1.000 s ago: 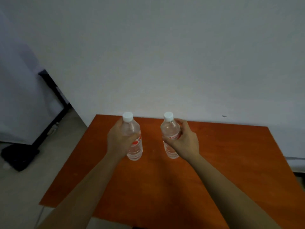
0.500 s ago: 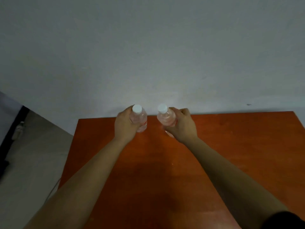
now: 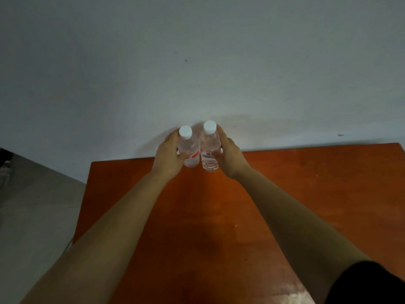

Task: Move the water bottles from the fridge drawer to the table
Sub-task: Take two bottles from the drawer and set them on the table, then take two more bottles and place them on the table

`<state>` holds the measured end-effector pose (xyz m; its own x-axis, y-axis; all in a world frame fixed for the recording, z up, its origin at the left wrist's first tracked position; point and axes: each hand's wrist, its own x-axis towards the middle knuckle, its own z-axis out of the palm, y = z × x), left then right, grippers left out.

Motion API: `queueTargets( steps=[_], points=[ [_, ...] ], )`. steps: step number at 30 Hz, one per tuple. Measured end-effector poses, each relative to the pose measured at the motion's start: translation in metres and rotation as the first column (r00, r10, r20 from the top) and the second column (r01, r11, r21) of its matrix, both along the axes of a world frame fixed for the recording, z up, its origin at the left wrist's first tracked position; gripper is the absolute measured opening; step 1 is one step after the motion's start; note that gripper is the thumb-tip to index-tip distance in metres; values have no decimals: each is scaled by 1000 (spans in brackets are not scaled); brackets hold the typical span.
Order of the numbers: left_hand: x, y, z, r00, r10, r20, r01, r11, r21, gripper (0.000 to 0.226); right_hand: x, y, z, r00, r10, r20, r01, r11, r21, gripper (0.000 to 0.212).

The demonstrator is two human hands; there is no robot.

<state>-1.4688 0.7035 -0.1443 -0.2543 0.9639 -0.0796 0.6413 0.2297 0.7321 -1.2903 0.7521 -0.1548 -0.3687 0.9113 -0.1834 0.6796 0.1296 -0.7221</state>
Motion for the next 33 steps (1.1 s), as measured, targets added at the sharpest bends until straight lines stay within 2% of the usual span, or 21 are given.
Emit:
queueTargets(
  steps=[3, 5, 8, 10, 13, 15, 18, 21, 23, 25, 28, 31, 33],
  points=[
    [-2, -1, 2, 999, -42, 0, 42, 999, -29, 69, -4, -1, 2, 995, 35, 94, -39, 998, 39, 81],
    [4, -3, 9, 1000, -22, -19, 21, 999, -26, 74, -5, -4, 8, 988, -6, 154, -7, 997, 83, 85],
    [11, -8, 25, 998, 45, -40, -46, 999, -15, 75, 1, -8, 23, 984, -101, 150, 90, 993, 76, 84],
    [10, -12, 38, 996, 5, -85, -5, 1000, -8, 68, 8, -9, 34, 985, -106, 138, 100, 994, 49, 82],
    [9, -24, 67, 968, -110, -224, 118, 993, 20, 57, 21, -15, 60, 992, -71, 105, 61, 994, 96, 70],
    [9, -35, 91, 915, -120, -385, 153, 987, 57, 55, 31, -23, 86, 994, -63, 88, 45, 980, 195, 61],
    [11, -52, 132, 817, -2, -576, 140, 971, 195, 58, 50, -35, 134, 992, -89, 88, 36, 877, 480, 53],
    [25, -60, 178, 795, 109, -597, 155, 915, 374, 60, 77, -52, 184, 983, -173, 61, 67, 649, 758, 53],
    [46, -56, 204, 798, 147, -584, 176, 871, 459, 63, 99, -63, 211, 970, -240, 45, 90, 520, 849, 54],
    [79, -51, 223, 799, 148, -583, 213, 836, 506, 64, 132, -78, 230, 945, -323, 60, 91, 432, 897, 56],
    [145, -49, 234, 819, 99, -566, 272, 801, 534, 65, 198, -109, 240, 873, -468, 138, 72, 405, 912, 61],
    [226, -65, 233, 836, -22, -549, 349, 793, 499, 70, 279, -156, 238, 757, -609, 237, 92, 458, 884, 67],
    [287, -85, 236, 809, -110, -577, 441, 762, 474, 73, 337, -194, 239, 672, -686, 280, 136, 486, 863, 70]
  ],
)
